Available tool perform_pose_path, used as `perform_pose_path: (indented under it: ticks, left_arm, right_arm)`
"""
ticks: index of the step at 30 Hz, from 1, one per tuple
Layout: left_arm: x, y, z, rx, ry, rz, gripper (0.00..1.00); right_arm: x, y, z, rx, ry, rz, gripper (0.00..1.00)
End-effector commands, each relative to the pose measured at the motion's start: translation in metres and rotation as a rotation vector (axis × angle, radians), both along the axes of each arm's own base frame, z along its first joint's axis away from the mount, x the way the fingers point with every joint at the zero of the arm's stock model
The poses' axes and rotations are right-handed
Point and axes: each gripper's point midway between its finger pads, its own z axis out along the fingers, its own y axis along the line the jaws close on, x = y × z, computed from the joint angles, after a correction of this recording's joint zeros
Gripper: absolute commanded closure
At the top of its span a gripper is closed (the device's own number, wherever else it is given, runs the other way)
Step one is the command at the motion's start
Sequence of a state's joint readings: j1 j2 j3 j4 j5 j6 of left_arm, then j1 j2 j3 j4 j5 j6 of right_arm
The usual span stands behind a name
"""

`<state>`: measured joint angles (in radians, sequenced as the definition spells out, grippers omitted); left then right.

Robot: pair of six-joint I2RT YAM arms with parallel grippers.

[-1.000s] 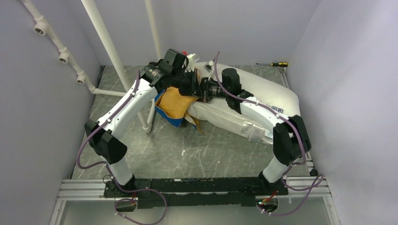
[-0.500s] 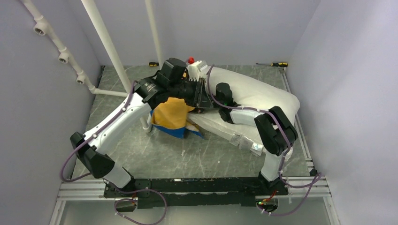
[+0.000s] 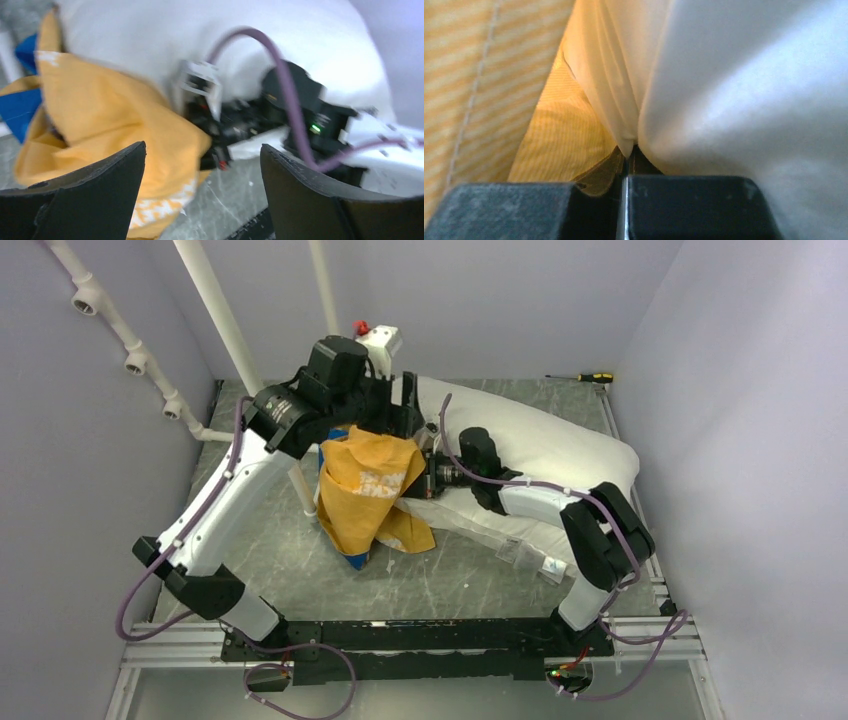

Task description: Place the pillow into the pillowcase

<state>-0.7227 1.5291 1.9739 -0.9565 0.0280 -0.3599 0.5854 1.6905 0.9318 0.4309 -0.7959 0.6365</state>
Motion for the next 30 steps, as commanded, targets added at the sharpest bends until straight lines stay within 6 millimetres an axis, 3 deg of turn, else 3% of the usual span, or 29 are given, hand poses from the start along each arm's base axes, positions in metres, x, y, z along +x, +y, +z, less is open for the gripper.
perform_pose_path:
  ticks: [1,3,8,10,12,15,16,19,22,25,27,30]
  left_arm:
    - [0.060,0.033,-0.035,0.029,0.093,0.173,0.11]
    - [0.076,0.039,-0.053,-0.002,0.171,0.193,0.10]
    - [0.091,0.022,-0.083,-0.062,0.269,0.104,0.10]
    - [0.095,0.015,-0.095,-0.059,0.292,0.075,0.18]
    - [0.097,0.009,-0.104,-0.071,0.312,0.049,0.35]
    - [0.102,0.014,-0.112,-0.045,0.325,0.086,0.87]
    - [0.103,0.018,-0.113,-0.032,0.321,0.106,0.99]
    - [0.106,0.031,-0.107,-0.025,0.285,0.150,1.00]
    - [0.106,0.049,-0.099,-0.026,0.248,0.205,1.00]
    - [0.108,0.071,-0.093,-0.035,0.210,0.268,1.00]
    - [0.108,0.082,-0.090,-0.052,0.196,0.295,1.00]
    - [0.104,0.084,-0.078,-0.108,0.155,0.265,1.00]
  right_arm:
    - [-0.008,-0.010,-0.016,-0.041,0.026,-0.029,1.00]
    - [-0.009,-0.009,-0.017,-0.037,0.030,-0.034,1.00]
    - [-0.010,-0.006,-0.019,-0.057,0.024,-0.030,1.00]
    - [-0.010,-0.005,-0.018,-0.067,0.016,-0.029,1.00]
    - [-0.011,-0.004,-0.016,-0.084,0.000,-0.027,1.00]
    - [-0.011,-0.009,-0.005,-0.137,-0.038,-0.056,0.99]
    - [-0.009,-0.015,0.003,-0.156,-0.059,-0.083,0.90]
    - [-0.004,-0.040,0.033,-0.240,-0.121,-0.206,0.47]
    - [-0.003,-0.064,0.076,-0.269,-0.214,-0.309,0.18]
    - [0.004,-0.079,0.119,-0.272,-0.309,-0.371,0.04]
    - [0.017,-0.084,0.133,-0.278,-0.338,-0.405,0.01]
    - [0.054,-0.086,0.128,-0.296,-0.308,-0.433,0.01]
